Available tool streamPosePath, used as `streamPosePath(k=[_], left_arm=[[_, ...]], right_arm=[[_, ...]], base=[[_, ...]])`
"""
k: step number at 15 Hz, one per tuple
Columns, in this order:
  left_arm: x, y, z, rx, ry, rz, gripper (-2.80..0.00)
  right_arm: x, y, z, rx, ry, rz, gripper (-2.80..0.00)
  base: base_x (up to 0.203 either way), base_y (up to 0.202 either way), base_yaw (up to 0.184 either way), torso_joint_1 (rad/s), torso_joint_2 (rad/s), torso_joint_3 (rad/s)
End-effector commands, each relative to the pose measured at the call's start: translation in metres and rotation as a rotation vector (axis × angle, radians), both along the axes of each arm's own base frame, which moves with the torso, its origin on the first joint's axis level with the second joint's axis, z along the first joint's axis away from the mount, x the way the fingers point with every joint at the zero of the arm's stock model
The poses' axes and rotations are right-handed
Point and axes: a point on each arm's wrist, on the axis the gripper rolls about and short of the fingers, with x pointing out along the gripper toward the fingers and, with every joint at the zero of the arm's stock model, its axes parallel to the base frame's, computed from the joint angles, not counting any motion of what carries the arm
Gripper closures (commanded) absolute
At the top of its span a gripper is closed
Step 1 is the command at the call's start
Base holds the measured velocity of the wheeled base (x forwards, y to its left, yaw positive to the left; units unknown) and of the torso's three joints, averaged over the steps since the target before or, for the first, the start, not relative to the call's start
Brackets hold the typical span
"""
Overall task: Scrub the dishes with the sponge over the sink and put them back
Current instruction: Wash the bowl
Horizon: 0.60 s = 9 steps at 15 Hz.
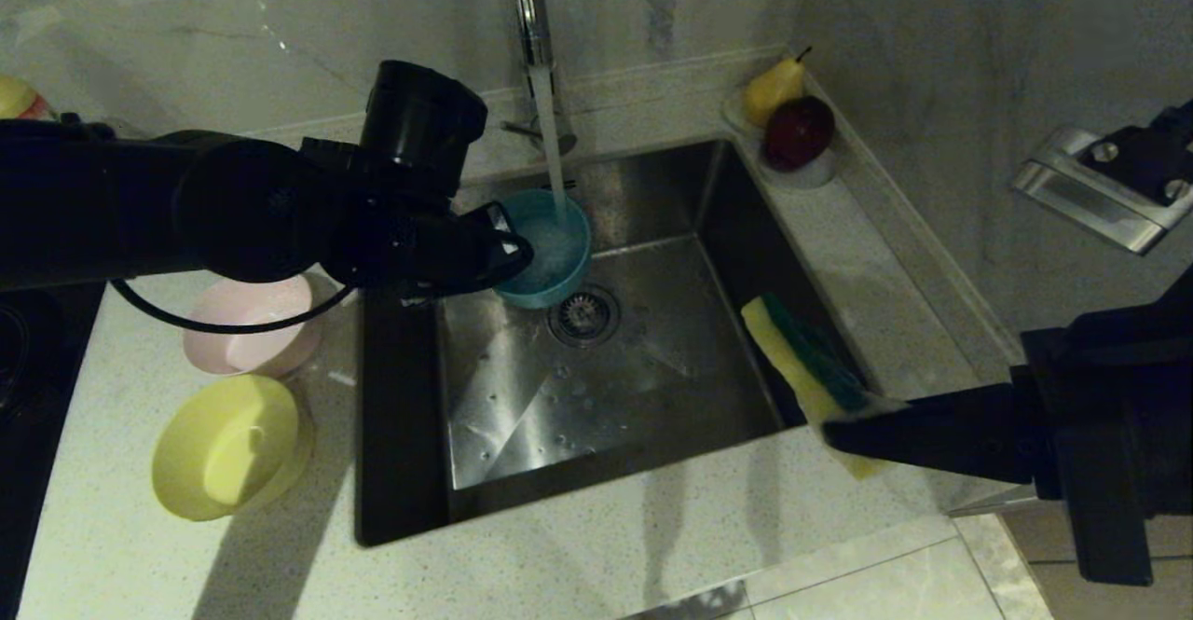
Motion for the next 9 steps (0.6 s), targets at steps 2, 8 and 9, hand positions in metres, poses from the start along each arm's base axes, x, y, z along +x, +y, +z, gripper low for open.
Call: streamPosePath(k=[2,8,9], left_arm=[[-0.026,0.018,0.022,0.077,-0.082,0.066,0.0],[-0.065,0.046,0.044,0.104,-0.267,0.067,0.0],[-0.064,0.048,0.045,0.118,-0.319,0.073,0.0]], right_arm=[[0.003,0.003,-0.003,-0.008,0.015,0.009,0.0],[0.005,0.006,-0.004,-0.018,0.019,0.007,0.0],[0.005,0.006,-0.004,-0.017,0.02,0.007,0.0]], base=[[0.0,0.0,0.0,0.0,0.0,0.0],[0.0,0.0,0.0,0.0,0.0,0.0],[0.0,0.0,0.0,0.0,0.0,0.0]])
